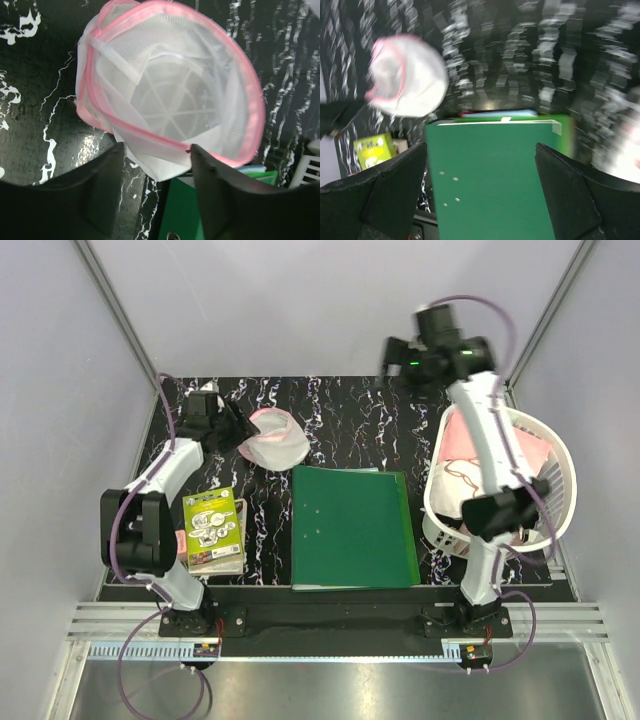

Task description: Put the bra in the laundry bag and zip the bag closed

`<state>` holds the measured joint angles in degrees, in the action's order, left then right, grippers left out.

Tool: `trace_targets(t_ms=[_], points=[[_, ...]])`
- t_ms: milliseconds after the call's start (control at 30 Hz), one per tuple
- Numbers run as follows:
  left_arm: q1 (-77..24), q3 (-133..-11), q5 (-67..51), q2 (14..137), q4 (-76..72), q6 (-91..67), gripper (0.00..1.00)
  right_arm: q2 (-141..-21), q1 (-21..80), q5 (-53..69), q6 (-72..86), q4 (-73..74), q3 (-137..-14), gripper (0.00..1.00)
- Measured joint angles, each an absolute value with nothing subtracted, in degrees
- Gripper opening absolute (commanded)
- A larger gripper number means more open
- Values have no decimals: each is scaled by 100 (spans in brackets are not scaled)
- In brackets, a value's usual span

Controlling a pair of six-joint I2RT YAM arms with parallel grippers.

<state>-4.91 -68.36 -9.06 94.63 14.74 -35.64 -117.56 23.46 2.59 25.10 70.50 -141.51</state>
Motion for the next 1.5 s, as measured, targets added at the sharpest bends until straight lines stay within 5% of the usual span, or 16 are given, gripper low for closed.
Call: trace_targets(t_ms=[233, 367, 400, 500, 1133, 1367, 1500], points=[[-489, -6834, -1076, 8729, 2049, -3044, 65, -9585, 211, -73, 2554, 7133, -11762, 94], [-523, -6866, -1413, 8549, 2458, -2694, 57, -9061, -460, 54, 2521, 6698, -10132, 68], [-532, -6866, -1525, 8514, 2545, -2624, 54, -9043, -545, 56, 2477, 6560, -9837, 53], [-646, -6866, -1831, 8366, 2786, -2370, 53, -9139, -642, -1, 2353, 6217, -9098, 50], [-725, -7511, -2727, 8718, 3356, -1474, 52, -9758, -1529, -209, 2895, 4488, -8355, 48], [-701, -7607, -2880, 8925, 3463, -1457, 52, -9887, -1544, -73, 3072, 4178, -8110, 29], [-687, -7607, -2943, 8925, 3465, -1459, 51, -9985, -1544, -51, 3081, 4036, -8071, 4]])
